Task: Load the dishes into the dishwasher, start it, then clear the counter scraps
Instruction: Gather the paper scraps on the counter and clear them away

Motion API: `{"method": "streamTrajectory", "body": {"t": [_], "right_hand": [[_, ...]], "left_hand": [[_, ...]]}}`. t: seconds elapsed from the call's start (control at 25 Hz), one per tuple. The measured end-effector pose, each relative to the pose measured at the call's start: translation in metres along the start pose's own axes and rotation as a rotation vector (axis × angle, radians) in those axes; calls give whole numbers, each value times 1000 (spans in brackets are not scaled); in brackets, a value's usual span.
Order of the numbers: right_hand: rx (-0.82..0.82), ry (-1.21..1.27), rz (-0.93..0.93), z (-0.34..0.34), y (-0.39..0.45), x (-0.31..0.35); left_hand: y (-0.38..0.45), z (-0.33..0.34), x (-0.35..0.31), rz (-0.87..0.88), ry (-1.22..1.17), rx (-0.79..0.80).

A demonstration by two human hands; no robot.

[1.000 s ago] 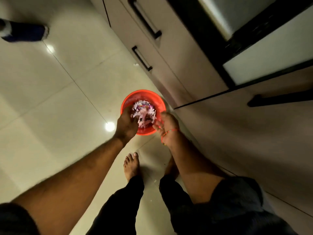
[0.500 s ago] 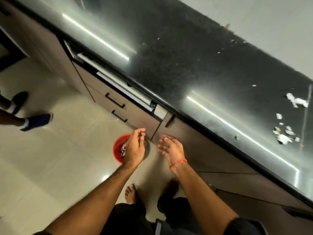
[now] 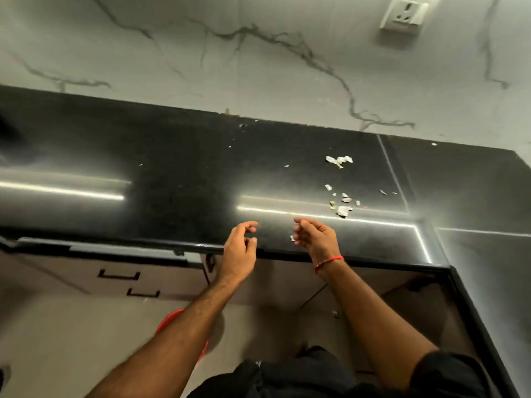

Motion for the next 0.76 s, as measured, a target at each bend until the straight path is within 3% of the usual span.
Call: {"method": "streamTrajectory", "body": {"t": [0.24, 0.4, 0.52, 0.68, 0.76], "right_hand": [[-136, -133, -55, -89, 47, 13], [76, -624, -104, -109, 72, -6], [183, -913, -239, -115, 88, 2], [204, -913, -383, -142, 124, 37], [159, -840, -343, -177, 149, 51]], "left_hand": [[19, 106, -5, 73, 337, 348], [39, 151, -18, 213, 451, 278], [68, 193, -30, 205, 472, 238], [111, 254, -53, 109, 284, 226], [136, 265, -58, -10, 140, 146]]}}
Point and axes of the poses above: each hand's wrist, its own y-axis towards the middle knuckle, its own z-axis out of the palm, x = y × z, the point moved 9 cm from there along y, towards the middle knuckle, and after that the axes turned 8 degrees about -y, right-handed, at the moved point
